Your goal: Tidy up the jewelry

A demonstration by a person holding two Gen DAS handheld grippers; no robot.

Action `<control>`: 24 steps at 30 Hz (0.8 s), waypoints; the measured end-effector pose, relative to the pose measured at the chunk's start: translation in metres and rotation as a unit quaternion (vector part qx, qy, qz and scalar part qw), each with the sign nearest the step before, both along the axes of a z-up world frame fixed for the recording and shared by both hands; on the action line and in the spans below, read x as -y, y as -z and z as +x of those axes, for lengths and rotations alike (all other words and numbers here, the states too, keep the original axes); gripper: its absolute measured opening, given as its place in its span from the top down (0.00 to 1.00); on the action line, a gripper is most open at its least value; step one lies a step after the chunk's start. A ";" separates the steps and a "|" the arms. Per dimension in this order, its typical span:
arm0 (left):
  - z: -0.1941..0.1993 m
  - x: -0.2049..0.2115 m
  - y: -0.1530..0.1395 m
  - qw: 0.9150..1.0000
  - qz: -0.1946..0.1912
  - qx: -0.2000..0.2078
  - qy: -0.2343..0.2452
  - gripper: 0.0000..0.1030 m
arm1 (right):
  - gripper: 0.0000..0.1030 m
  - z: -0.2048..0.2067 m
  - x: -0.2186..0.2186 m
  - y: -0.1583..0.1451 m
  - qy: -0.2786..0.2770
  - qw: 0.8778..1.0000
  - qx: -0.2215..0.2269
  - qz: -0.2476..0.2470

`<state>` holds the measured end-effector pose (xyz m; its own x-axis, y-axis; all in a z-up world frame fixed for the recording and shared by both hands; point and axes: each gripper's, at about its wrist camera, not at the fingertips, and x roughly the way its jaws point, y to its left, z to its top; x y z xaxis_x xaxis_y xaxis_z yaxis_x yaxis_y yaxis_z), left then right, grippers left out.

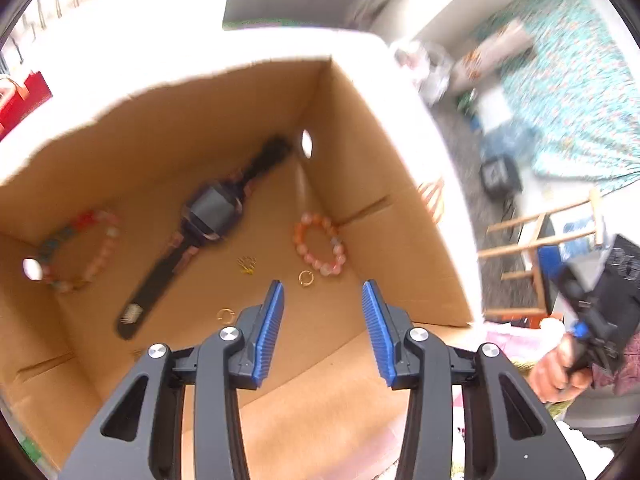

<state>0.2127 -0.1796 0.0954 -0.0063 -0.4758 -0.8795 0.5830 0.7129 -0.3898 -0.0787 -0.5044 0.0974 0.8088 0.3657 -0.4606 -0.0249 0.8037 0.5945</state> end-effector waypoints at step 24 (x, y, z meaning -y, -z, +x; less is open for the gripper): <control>-0.050 -0.226 0.036 0.928 -0.205 0.074 -0.302 0.15 | 0.41 0.059 -0.060 0.051 -0.017 0.992 -0.127 -0.019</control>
